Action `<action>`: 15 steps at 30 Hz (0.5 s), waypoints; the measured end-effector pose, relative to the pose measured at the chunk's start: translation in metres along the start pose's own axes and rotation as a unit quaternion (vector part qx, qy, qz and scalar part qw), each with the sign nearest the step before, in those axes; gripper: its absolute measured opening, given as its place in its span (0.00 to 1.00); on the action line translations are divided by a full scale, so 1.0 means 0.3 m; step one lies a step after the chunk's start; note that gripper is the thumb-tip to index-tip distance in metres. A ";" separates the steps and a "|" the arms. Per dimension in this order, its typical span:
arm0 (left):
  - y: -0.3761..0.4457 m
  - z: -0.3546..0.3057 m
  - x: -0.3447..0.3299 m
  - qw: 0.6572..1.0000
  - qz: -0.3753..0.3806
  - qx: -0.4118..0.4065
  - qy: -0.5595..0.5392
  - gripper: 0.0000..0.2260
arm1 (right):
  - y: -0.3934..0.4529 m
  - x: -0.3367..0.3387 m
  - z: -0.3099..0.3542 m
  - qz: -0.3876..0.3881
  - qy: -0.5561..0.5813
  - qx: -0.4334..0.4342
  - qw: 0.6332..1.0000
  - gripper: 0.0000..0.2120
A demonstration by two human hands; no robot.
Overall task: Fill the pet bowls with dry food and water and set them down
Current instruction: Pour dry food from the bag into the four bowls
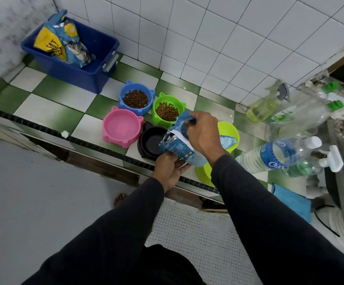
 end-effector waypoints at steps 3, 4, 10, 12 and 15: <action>0.001 0.002 0.003 1.000 -0.003 0.008 -0.008 0.13 | -0.001 -0.006 0.013 0.011 -0.009 0.008 1.000 0.08; 0.001 0.003 0.001 1.000 -0.004 0.010 -0.011 0.13 | -0.001 -0.008 0.018 0.013 -0.014 0.012 1.000 0.08; 0.009 0.005 -0.001 0.999 -0.008 0.023 -0.038 0.14 | 0.011 -0.024 0.048 0.044 -0.063 0.037 0.996 0.09; 0.013 0.004 0.003 0.998 -0.009 0.027 -0.047 0.13 | 0.015 -0.027 0.054 0.049 -0.072 0.043 0.995 0.09; 0.018 0.002 0.004 0.998 -0.008 0.030 -0.051 0.13 | 0.024 -0.033 0.058 0.058 -0.082 0.042 0.994 0.09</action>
Point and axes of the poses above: each hand's wrist, its own y-axis towards the middle knuckle, its own x-axis out of the back of the hand, z = x × y, the point moved 4 cm from there along y, towards the middle knuckle, and after that the axes turned 7 degrees about y, right-handed, at the moved point
